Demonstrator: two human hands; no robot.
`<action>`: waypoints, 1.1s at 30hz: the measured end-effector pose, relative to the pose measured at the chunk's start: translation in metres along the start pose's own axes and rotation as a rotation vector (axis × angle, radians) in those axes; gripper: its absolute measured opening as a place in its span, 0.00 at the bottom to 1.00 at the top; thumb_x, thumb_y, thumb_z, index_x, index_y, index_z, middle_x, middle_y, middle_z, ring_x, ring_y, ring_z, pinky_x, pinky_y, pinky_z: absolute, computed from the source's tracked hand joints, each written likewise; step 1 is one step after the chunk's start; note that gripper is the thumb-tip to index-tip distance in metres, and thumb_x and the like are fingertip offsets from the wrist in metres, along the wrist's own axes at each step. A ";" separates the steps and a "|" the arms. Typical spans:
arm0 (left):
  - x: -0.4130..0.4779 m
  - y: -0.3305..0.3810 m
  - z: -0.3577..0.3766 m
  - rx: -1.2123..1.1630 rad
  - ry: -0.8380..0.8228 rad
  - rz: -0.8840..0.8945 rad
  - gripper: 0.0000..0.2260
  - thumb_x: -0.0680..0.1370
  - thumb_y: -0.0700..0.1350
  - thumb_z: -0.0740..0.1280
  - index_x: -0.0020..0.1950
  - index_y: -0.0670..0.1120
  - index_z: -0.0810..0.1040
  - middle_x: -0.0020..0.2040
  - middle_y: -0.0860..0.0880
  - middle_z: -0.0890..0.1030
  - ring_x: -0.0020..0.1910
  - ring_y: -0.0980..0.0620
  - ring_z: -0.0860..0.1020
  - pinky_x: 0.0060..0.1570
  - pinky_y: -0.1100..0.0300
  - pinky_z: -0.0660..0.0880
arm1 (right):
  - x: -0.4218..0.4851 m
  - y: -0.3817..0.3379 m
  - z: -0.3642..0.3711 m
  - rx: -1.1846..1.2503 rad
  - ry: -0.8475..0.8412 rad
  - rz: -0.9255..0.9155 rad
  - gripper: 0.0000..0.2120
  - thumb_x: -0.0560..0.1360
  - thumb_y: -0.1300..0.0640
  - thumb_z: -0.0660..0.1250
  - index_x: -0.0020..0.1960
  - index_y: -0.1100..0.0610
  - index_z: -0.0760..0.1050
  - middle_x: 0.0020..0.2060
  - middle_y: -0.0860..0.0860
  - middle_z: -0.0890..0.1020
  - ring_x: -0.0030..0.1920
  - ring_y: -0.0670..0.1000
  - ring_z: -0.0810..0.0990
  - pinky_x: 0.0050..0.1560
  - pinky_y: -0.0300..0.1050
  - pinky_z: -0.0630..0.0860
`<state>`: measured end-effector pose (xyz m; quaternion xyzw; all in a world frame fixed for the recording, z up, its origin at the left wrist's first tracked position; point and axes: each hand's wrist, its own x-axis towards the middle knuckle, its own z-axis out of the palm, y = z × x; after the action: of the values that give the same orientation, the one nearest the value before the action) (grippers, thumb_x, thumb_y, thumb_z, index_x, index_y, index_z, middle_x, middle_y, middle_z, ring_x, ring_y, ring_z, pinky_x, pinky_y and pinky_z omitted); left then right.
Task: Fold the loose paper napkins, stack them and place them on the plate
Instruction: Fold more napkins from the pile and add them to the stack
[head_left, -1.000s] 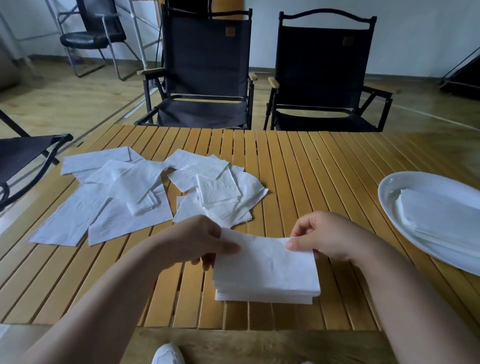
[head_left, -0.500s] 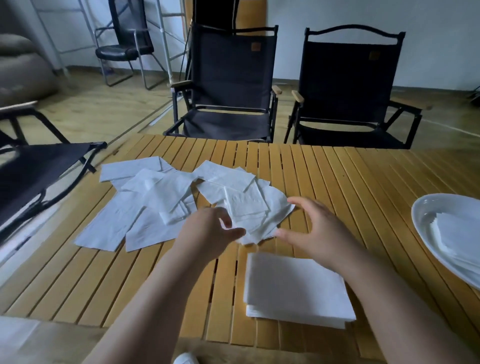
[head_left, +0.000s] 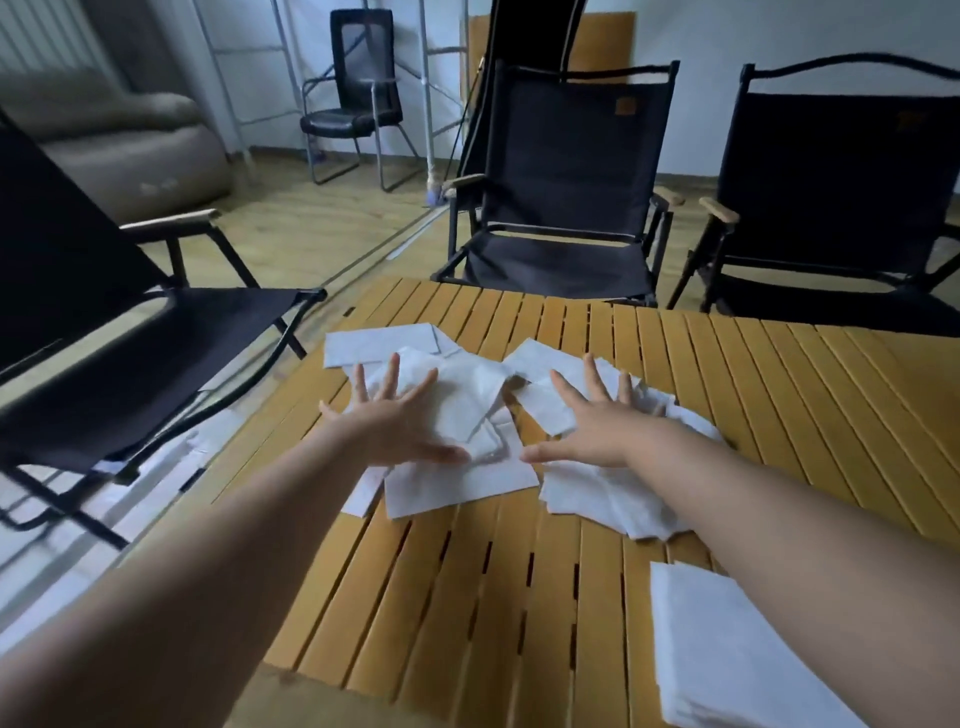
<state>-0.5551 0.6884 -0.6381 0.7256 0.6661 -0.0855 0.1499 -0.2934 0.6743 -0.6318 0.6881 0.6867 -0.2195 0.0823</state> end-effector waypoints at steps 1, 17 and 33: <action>0.007 0.000 0.003 0.013 -0.004 0.019 0.57 0.51 0.87 0.56 0.71 0.72 0.30 0.77 0.53 0.27 0.75 0.36 0.28 0.64 0.19 0.38 | 0.005 0.002 0.003 -0.014 -0.019 0.011 0.59 0.58 0.17 0.62 0.76 0.32 0.31 0.75 0.42 0.24 0.75 0.62 0.25 0.69 0.80 0.39; 0.045 0.154 0.027 0.065 -0.010 0.179 0.54 0.55 0.85 0.54 0.74 0.71 0.34 0.79 0.51 0.31 0.76 0.36 0.31 0.65 0.21 0.37 | -0.006 0.129 0.003 -0.021 0.097 0.063 0.46 0.67 0.22 0.58 0.76 0.29 0.38 0.79 0.40 0.34 0.77 0.56 0.28 0.72 0.75 0.37; 0.034 0.216 0.040 0.120 -0.031 0.309 0.51 0.60 0.83 0.57 0.73 0.71 0.33 0.79 0.51 0.30 0.76 0.36 0.30 0.67 0.23 0.35 | -0.057 0.205 0.009 0.030 0.108 0.165 0.44 0.69 0.20 0.55 0.77 0.30 0.38 0.78 0.41 0.32 0.77 0.57 0.27 0.72 0.74 0.35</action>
<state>-0.3349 0.6924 -0.6639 0.8257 0.5378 -0.1121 0.1282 -0.0915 0.6095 -0.6544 0.7543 0.6278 -0.1848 0.0526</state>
